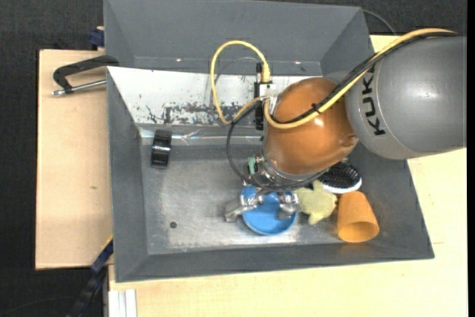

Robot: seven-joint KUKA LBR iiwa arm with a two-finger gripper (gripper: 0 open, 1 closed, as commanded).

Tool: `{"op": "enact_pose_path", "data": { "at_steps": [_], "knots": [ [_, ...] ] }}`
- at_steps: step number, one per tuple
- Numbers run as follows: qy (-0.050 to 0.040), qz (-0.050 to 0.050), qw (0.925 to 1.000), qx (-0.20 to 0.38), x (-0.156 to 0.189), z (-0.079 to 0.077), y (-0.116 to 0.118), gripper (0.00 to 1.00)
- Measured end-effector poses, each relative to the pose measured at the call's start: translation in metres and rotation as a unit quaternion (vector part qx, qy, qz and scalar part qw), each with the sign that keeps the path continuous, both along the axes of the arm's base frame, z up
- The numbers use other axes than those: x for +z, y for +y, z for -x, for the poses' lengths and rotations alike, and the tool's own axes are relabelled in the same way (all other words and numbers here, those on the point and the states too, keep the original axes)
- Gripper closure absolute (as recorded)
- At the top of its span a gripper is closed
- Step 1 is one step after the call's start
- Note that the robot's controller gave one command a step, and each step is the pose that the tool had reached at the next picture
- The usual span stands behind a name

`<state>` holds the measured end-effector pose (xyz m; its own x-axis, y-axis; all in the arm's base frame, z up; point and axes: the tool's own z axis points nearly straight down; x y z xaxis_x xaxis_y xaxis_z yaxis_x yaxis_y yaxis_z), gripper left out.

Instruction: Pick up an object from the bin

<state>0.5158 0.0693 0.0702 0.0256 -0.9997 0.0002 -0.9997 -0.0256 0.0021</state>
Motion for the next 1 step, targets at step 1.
{"op": "enact_pose_path", "data": {
  "at_steps": [1],
  "knots": [
    [-0.0010,-0.001,1.0000,-0.002,0.0007,-0.0005,0.0016,0.00]
  ]
}}
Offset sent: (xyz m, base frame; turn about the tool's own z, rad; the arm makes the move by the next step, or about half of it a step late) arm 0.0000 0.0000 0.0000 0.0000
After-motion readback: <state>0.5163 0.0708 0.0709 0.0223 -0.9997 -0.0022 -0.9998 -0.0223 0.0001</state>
